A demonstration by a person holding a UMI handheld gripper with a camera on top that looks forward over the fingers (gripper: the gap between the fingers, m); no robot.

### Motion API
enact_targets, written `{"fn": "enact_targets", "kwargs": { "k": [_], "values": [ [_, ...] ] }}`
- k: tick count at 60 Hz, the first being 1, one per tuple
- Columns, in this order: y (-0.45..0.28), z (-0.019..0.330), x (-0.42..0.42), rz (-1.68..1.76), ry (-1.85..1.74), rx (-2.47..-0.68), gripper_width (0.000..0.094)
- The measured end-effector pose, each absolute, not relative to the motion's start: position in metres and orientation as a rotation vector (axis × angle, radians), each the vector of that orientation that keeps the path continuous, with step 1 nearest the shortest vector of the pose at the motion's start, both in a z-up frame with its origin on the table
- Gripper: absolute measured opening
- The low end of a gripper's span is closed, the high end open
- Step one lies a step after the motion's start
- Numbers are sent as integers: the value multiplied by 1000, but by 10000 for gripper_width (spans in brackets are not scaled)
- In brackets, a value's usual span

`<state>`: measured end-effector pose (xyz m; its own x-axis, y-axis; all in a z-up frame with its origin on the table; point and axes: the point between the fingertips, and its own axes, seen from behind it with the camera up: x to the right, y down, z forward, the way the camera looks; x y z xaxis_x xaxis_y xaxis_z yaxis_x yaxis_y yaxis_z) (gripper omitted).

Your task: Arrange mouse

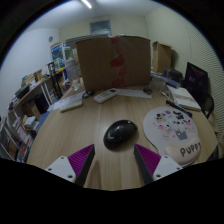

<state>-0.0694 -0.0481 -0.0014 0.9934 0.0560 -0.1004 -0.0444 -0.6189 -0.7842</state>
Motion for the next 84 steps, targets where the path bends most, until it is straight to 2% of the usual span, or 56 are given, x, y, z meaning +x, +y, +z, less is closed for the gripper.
{"fn": "enact_targets", "kwargs": {
  "k": [6,26,28,32,38,44,45,46,55,59,67,70,73,77,84],
  "values": [
    [-33,-12,-71,129,16,-2248,823],
    [33,-15,-67,35,-21,-2233,777],
    [38,-15,-69,41,-19,-2229,748],
    [46,-14,-70,34,-14,-2209,595],
    [48,-16,-71,27,-13,-2200,555],
    [45,-17,-73,42,-28,-2218,468],
    [45,-17,-73,41,-38,-2221,479],
    [45,-17,-74,44,-46,-2223,419],
    [42,-14,-80,27,-124,-2236,385],
    [39,13,-97,100,-179,-2181,384],
    [42,132,-71,89,-245,-1931,381],
    [43,158,-44,58,-242,-1897,381],
    [44,170,-4,23,-212,-1887,379],
    [44,163,57,-45,-158,-1911,382],
    [34,96,136,-59,-31,-2046,379]
  ]
}}
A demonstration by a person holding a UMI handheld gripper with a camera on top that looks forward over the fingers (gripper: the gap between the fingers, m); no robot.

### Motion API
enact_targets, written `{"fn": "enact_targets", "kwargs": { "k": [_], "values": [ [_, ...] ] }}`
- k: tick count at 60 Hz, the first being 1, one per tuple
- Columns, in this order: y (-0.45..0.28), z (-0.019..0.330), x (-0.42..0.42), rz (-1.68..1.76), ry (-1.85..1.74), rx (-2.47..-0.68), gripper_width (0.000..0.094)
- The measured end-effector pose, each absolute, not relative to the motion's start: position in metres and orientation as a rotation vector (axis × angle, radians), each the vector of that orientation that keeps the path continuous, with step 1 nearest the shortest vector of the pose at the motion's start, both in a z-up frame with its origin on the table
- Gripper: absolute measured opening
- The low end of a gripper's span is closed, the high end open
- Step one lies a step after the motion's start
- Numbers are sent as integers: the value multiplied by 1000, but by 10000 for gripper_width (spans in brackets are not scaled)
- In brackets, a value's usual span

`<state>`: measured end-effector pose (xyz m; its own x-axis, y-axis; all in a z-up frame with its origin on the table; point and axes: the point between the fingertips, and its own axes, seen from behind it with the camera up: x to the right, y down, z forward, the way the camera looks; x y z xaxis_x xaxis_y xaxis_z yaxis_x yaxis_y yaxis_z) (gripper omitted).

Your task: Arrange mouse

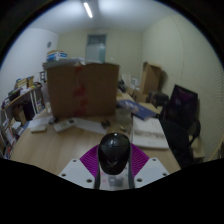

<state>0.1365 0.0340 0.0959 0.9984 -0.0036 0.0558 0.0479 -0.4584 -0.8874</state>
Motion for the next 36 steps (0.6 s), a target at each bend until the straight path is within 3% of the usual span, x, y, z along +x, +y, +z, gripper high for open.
{"fn": "enact_targets", "kwargs": {
  "k": [14,15,17,18,26,27,32,36],
  "values": [
    [17,-7,141,25,-76,-2219,381],
    [15,-15,140,29,-82,-2241,448],
    [18,-12,138,46,-73,-2206,399],
    [16,-13,138,56,-66,-2220,448],
    [17,-11,136,109,-34,-2239,582],
    [16,-11,134,114,-42,-2244,669],
    [9,-6,134,91,-29,-2267,894],
    [2,9,134,67,2,-2240,836]
  ]
}}
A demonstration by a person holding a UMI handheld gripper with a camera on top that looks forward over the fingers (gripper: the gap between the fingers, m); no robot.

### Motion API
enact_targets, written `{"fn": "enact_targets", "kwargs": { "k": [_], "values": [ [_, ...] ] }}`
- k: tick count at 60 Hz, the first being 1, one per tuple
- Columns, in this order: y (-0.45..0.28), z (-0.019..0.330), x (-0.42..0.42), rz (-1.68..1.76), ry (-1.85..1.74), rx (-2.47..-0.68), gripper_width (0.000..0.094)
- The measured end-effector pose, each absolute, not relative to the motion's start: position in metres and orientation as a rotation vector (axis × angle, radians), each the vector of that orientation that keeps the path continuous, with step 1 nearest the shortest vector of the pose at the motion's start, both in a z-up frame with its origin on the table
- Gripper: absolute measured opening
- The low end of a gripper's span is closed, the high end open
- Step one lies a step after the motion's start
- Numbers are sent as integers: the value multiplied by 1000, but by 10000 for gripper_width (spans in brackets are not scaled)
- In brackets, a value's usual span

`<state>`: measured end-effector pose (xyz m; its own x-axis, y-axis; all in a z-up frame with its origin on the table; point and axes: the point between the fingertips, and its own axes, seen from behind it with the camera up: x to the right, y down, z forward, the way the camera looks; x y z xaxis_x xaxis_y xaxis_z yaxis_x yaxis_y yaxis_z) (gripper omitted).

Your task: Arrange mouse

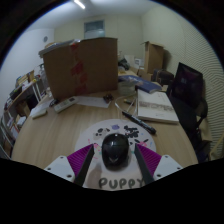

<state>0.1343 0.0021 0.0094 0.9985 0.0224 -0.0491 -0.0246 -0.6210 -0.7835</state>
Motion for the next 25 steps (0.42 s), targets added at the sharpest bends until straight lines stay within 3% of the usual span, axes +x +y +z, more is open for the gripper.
{"fn": "enact_targets", "kwargs": {
  "k": [17,25],
  "values": [
    [-119,104,113,38,149,-2179,840],
    [-190,127,98,53,246,-2175,836]
  ]
}}
